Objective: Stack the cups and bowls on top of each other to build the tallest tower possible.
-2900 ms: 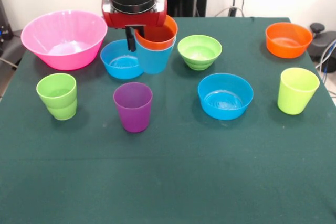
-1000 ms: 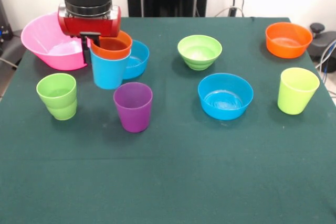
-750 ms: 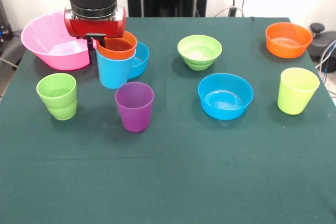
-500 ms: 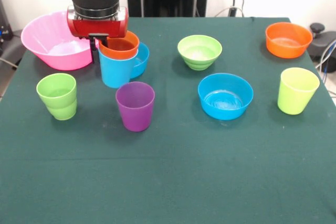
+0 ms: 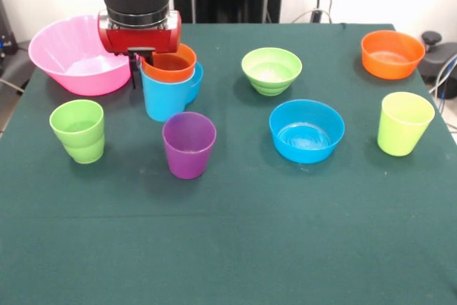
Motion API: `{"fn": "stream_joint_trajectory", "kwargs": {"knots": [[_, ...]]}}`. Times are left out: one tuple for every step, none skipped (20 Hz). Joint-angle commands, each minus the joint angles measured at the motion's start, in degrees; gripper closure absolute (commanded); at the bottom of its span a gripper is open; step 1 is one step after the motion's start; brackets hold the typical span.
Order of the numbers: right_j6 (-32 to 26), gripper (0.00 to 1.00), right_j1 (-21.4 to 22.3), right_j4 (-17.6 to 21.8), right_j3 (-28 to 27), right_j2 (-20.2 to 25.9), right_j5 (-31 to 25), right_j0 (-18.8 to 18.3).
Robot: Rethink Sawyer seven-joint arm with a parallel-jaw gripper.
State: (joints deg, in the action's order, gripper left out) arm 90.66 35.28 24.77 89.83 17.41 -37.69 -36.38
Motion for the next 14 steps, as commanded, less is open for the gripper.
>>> {"fn": "stream_joint_trajectory", "kwargs": {"knots": [[-6.1, 1.00, -1.7, 0.8, -6.0, 4.4, -8.1, 3.0], [-6.2, 1.00, -1.7, 0.8, -6.8, 4.3, -9.2, 3.3], [-6.3, 1.00, -1.8, 0.8, -7.8, 4.1, -10.3, 3.7], [-6.4, 1.00, -1.9, 0.9, -8.6, 4.0, -11.2, 4.0], [-6.4, 1.00, -1.8, 0.8, -9.0, 3.9, -12.0, 4.1], [-6.5, 1.00, -1.9, 0.8, -9.4, 3.8, -12.8, 4.3], [-6.6, 1.00, -1.9, 0.7, -9.9, 3.8, -13.6, 4.4], [-6.6, 1.00, -2.0, 0.9, -10.4, 3.5, -14.4, 4.7], [-6.8, 1.00, -1.3, 1.0, -9.8, 3.4, -14.6, 4.5], [-6.8, 1.00, -1.3, 1.3, -10.1, 3.1, -15.3, 4.7], [-7.1, 1.00, -0.5, 1.5, -9.3, 2.9, -15.6, 4.4], [-7.3, 1.00, -0.5, 2.0, -9.5, 2.5, -16.3, 4.6], [-7.9, 1.00, -0.3, 2.6, -9.0, 2.4, -15.9, 4.3], [-8.1, 1.00, -0.3, 3.0, -8.8, 2.3, -15.7, 4.2]]}}
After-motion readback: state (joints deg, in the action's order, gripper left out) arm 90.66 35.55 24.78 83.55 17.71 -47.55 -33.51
